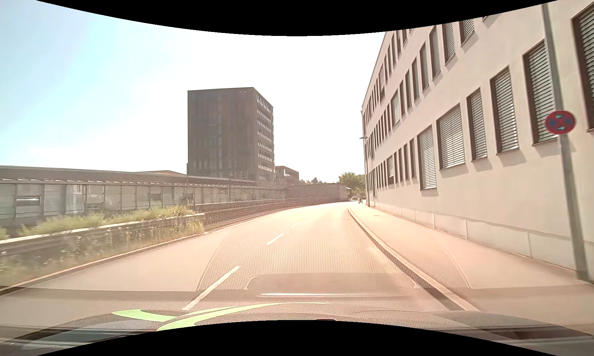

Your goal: Follow the waypoints while adhering to traffic rules and regulations

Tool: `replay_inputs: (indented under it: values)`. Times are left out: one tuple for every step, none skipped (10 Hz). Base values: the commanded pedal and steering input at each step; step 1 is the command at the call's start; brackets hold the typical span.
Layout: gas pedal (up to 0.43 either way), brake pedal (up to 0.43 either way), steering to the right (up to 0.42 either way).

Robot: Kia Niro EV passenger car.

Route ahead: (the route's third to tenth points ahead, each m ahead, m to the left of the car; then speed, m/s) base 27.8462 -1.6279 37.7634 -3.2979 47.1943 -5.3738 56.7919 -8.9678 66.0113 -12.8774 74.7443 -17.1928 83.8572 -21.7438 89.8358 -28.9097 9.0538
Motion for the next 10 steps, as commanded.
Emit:
replay_inputs:
  values:
    - [0.169,0.0,0.034]
    - [0.169,0.0,0.034]
    - [0.169,0.0,0.034]
    - [0.138,0.0,0.032]
    - [0.138,0.0,0.03]
    - [0.138,0.0,0.028]
    - [0.138,0.0,0.027]
    - [0.13,0.0,0.026]
    - [0.118,0.0,0.025]
    - [0.118,0.0,0.025]
